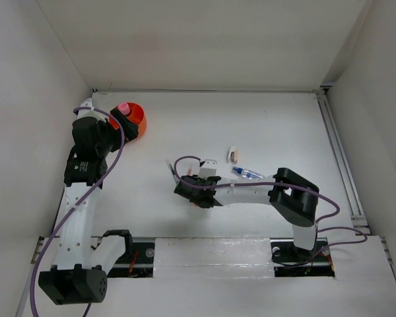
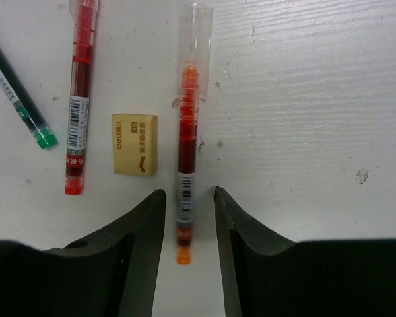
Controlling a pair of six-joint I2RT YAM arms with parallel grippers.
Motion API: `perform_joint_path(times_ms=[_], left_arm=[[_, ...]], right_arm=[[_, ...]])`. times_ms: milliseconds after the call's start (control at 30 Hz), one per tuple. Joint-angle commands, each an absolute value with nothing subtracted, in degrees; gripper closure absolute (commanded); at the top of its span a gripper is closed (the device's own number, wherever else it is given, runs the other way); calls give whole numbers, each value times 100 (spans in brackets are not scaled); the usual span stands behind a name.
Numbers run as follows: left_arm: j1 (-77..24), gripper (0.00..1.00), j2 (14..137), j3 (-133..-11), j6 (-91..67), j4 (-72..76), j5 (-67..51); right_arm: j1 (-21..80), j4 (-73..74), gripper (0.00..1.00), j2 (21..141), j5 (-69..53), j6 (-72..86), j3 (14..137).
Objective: Sort the stationery into containers
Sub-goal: Grab a piece of stationery with the right arm, then pass the stationery from the right arm to the left
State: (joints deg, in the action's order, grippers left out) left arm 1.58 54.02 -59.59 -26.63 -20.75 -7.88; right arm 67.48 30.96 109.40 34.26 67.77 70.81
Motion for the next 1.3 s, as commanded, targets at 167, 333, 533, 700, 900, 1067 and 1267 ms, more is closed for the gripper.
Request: perform_joint_path(times_ms=[167, 333, 533, 700, 900, 1067, 1267], left_arm=[[141, 0, 5265, -5915, -2628, -1881, -563], [141, 0, 5265, -5915, -2628, -1881, -510], [141, 0, 5265, -5967, -2628, -1934, -510], [141, 0, 5317, -6021, -2567, -1934, -799], [141, 0, 5396, -5959, -2715, -1337, -2766], [141, 0, 5607, -5275, -3854, 345, -4480], [141, 0, 5765, -4387, -4789, 2029, -5466]], right_arm=[[6759, 3190, 65, 11259, 3270, 6838, 7093], [6759, 3138, 99, 11242, 3164, 7031, 6795], [6759, 3488, 100, 11057, 3296, 7260, 6592], [6759, 3525, 100, 10443, 3586, 7085, 6408], [6838, 1862, 100, 9010, 3751, 4360, 5889], [6470, 1127, 100, 8509, 2772, 2762, 6152], [5855, 114, 100, 8524, 1539, 1793, 6503]])
